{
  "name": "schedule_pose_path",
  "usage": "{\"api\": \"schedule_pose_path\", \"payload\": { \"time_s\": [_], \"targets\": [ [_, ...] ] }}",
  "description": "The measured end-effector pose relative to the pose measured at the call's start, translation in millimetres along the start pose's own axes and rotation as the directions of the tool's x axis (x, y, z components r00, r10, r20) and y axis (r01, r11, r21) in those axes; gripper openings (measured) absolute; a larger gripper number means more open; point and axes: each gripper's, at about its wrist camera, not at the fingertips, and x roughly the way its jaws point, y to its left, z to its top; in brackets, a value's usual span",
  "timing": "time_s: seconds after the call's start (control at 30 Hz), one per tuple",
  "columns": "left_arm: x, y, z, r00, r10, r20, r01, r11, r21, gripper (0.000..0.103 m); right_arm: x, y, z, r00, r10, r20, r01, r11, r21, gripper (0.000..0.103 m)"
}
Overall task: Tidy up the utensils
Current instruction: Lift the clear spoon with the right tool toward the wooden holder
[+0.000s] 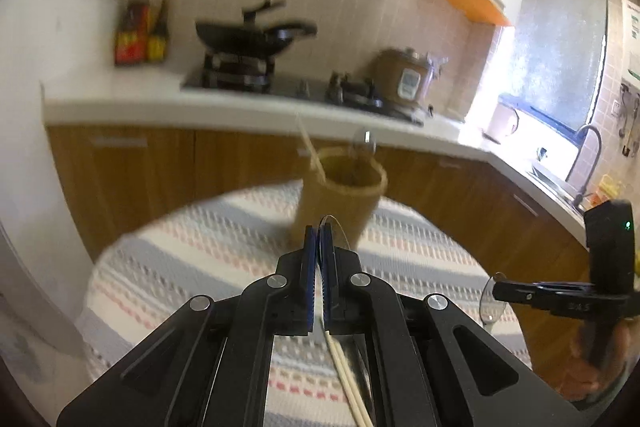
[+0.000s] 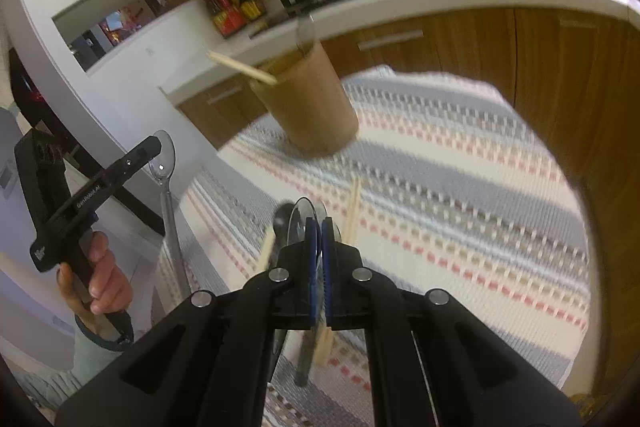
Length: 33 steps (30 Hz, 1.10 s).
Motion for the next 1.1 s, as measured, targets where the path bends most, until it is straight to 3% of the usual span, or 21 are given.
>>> {"api": "schedule_pose_path", "payload": {
  "time_s": [0.13,0.3,0.43,0.57,0.87,1.03,1.1],
  "targets": [
    [-15,-14,18,0.991,0.073,0.113,-0.079,0.996,0.051,0.000,-14,8,23,0.997,-0.006,0.078,0.008,1.000,-0.024,0.001],
    [-26,-30,44,0.964,0.092,0.249,-0.114,0.991,0.073,0.000,-33,11,55,0.979,-0.040,0.201,0.046,0.999,-0.024,0.001],
    [-29,-41,68,0.927,0.108,0.358,-0.142,0.987,0.071,0.000,-43,13,86,0.957,-0.053,0.286,0.064,0.997,-0.031,0.001],
    [-16,-54,90,0.875,0.180,0.449,-0.231,0.971,0.060,0.000,-41,21,112,0.937,-0.089,0.338,0.112,0.993,-0.048,0.001],
    [31,-66,110,0.817,0.217,0.534,-0.287,0.957,0.050,0.000,-37,36,156,0.868,-0.121,0.481,0.181,0.980,-0.081,0.001],
    [52,-59,110,0.817,0.228,0.530,-0.292,0.955,0.040,0.000,-25,42,166,0.818,-0.142,0.557,0.228,0.970,-0.088,0.001],
    [60,-56,108,0.824,0.230,0.518,-0.285,0.958,0.029,0.000,-15,42,168,0.811,-0.142,0.568,0.232,0.969,-0.089,0.001]
  ]
}}
